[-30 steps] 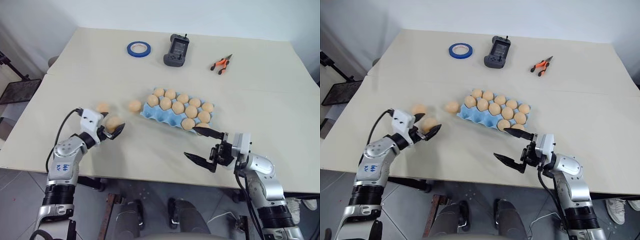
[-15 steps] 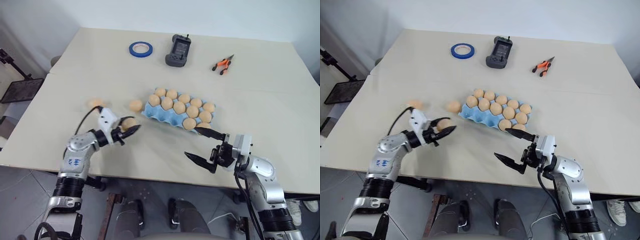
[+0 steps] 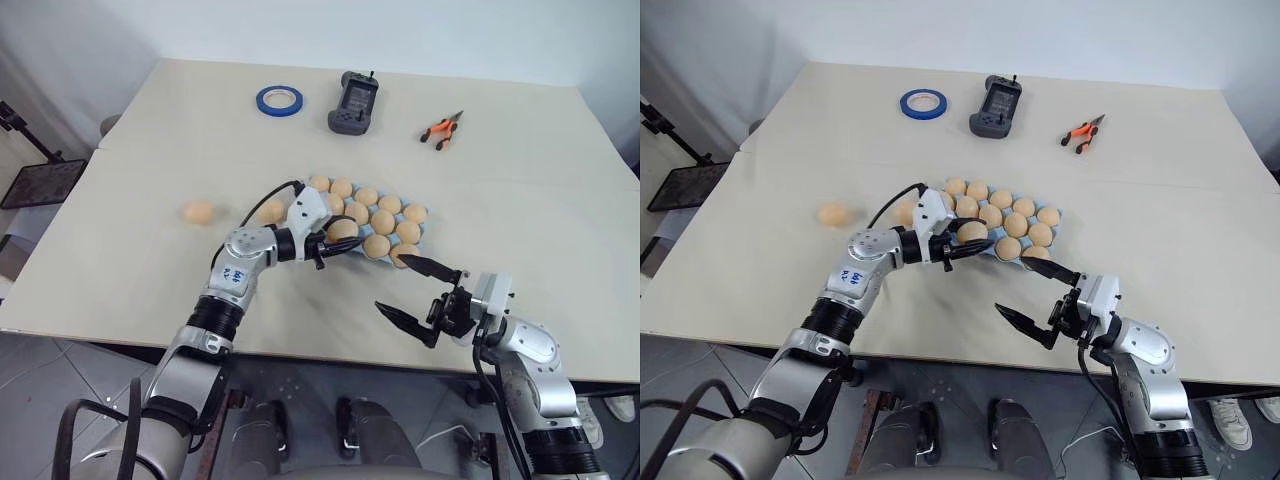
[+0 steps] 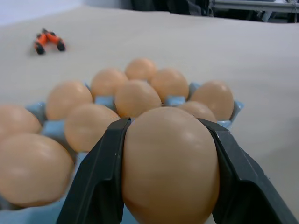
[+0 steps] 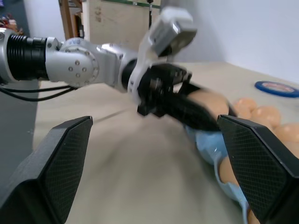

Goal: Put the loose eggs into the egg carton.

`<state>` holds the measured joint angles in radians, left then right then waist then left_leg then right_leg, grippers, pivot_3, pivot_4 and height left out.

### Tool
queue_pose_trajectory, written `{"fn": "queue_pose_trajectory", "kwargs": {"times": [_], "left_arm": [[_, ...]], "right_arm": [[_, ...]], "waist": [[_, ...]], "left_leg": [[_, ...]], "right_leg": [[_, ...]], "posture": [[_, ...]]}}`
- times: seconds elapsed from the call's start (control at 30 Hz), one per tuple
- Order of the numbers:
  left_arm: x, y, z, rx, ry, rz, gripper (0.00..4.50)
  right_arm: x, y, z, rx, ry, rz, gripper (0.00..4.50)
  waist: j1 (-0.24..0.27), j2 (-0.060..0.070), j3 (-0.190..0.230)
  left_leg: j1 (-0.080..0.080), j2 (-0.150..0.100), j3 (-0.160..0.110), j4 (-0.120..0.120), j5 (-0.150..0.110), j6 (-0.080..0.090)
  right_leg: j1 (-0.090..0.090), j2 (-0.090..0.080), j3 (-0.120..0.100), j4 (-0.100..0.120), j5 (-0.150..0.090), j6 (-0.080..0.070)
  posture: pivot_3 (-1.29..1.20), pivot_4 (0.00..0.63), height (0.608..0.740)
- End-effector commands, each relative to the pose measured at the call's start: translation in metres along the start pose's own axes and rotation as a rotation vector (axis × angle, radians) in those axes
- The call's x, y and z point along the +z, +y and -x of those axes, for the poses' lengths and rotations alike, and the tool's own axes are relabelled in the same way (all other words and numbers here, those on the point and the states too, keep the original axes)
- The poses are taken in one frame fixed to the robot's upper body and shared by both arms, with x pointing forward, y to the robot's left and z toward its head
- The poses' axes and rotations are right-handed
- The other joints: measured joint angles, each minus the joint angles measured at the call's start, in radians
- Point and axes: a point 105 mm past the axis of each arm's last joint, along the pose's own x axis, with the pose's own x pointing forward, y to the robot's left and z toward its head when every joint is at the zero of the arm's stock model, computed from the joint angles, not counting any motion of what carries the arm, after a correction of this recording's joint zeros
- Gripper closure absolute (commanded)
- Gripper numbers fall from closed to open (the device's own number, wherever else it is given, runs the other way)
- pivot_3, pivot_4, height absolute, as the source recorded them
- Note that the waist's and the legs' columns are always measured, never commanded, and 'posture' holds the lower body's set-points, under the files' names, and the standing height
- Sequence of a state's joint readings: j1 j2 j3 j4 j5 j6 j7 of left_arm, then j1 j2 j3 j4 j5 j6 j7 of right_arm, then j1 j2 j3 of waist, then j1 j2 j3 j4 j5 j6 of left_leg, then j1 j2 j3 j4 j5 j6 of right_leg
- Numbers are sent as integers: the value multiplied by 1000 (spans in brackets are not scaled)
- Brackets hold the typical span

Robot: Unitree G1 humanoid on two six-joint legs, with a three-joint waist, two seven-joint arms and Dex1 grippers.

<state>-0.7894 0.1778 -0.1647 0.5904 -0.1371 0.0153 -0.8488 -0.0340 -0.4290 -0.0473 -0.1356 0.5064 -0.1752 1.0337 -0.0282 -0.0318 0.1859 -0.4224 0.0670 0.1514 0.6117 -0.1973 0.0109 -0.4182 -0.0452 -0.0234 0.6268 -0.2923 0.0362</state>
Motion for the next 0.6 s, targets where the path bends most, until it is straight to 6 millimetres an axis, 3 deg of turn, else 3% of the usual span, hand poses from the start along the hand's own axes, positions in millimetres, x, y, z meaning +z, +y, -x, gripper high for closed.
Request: {"fn": "queue_pose_trajectory", "kwargs": {"times": [0.03, 0.17, 0.2, 0.37, 0.6], "left_arm": [[13, 11, -2, 47, -39, -61, 1403], [14, 9, 1, 27, -64, -69, 127], [13, 8, 4, 22, -64, -76, 23], [10, 14, 36, 87, -63, -106, 23], [4, 20, 125, 338, -106, -117, 23]], "right_arm": [[12, 2, 2, -20, -23, 45, 0], [12, 5, 2, -32, -24, 38, 0], [12, 6, 2, -32, -25, 36, 0], [12, 4, -1, -26, -30, 34, 0], [12, 2, -7, 21, -47, 27, 0]], "waist": [[1, 0, 0], [0, 0, 0], [0, 0, 0], [-4, 0, 0], [-3, 0, 0]], "left_leg": [[0, 0, 0, 0, 0, 0], [0, 0, 0, 0, 0, 0], [0, 0, 0, 0, 0, 0], [0, 1, 0, 0, 0, 0], [1, 3, -1, -1, 0, -1]], "right_leg": [[0, 0, 0, 0, 0, 0], [0, 0, 0, 0, 0, 0], [0, 0, -1, 0, 0, 0], [1, 0, 0, 0, 0, 0], [0, 1, -1, 1, 0, 0]], "posture": [[0, 150, 740], [0, 150, 740], [0, 150, 740], [0, 150, 740], [0, 150, 740]]}}
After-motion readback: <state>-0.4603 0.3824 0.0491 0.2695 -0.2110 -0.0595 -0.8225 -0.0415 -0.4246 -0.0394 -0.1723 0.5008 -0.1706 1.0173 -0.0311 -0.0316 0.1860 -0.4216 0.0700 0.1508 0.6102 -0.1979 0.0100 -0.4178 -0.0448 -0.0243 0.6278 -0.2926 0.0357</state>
